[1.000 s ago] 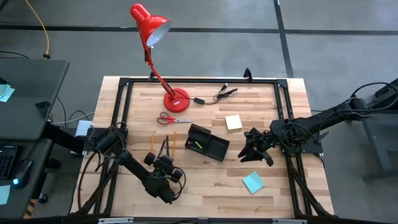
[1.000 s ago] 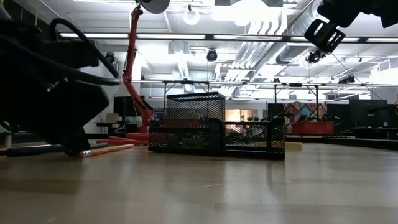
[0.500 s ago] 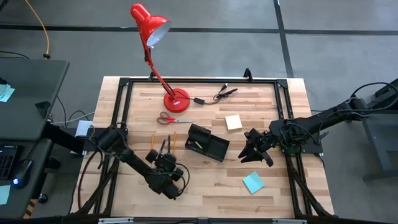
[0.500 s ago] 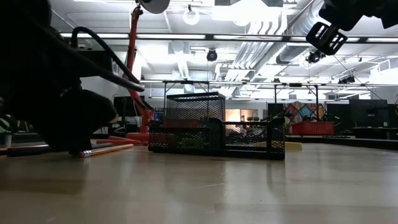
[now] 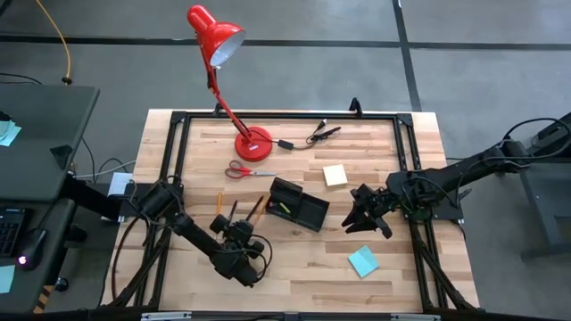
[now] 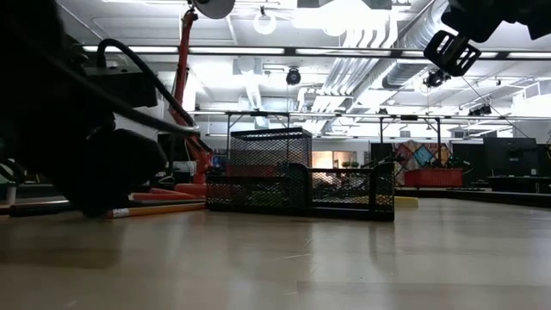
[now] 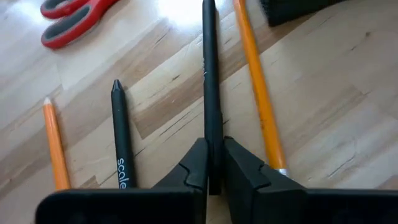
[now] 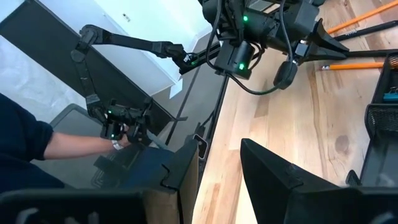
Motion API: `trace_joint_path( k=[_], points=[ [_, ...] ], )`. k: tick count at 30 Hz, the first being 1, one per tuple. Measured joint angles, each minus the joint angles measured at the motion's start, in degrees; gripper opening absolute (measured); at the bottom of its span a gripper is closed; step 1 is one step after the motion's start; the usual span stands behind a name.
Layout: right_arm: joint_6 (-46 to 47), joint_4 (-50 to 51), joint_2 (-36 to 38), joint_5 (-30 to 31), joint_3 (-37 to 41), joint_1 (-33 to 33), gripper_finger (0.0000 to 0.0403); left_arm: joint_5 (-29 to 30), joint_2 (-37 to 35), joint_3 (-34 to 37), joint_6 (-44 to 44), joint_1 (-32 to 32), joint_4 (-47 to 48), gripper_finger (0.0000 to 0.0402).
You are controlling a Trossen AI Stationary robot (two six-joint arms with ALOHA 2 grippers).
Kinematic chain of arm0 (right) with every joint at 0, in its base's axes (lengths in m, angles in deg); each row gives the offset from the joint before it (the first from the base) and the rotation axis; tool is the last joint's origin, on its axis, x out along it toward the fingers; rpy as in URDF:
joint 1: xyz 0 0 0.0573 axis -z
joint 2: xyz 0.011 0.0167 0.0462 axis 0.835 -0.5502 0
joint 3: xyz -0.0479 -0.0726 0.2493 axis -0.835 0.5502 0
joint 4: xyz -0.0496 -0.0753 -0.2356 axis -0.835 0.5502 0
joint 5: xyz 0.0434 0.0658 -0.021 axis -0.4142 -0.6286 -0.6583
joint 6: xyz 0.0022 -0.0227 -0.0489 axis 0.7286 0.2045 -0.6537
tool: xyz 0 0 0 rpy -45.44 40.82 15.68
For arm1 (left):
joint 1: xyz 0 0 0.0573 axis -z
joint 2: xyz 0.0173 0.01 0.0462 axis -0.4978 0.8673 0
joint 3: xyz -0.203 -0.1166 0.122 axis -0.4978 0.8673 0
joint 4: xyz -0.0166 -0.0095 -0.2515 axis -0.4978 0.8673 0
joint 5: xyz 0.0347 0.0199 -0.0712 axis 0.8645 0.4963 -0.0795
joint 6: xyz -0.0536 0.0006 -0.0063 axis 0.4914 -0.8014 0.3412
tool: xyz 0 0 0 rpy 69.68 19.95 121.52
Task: Pick and place office supplies into organizer
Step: Put the right black pen into the black desk organizer
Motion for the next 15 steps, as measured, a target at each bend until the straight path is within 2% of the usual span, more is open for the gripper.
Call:
trace_joint_path(
  k=[10, 15],
  points=[
    [-0.81, 1.33, 0.00, 0.20, 0.00, 0.00, 0.0116, -4.42, -1.10, -5.41, -0.39, 0.39, 6.58, 0.0002],
    [-1.64, 1.28, 0.00, 0.24, 0.00, 0.00, 0.0116, -3.63, -1.11, -10.13, -0.65, 0.84, 12.80, 0.0001]
  ],
)
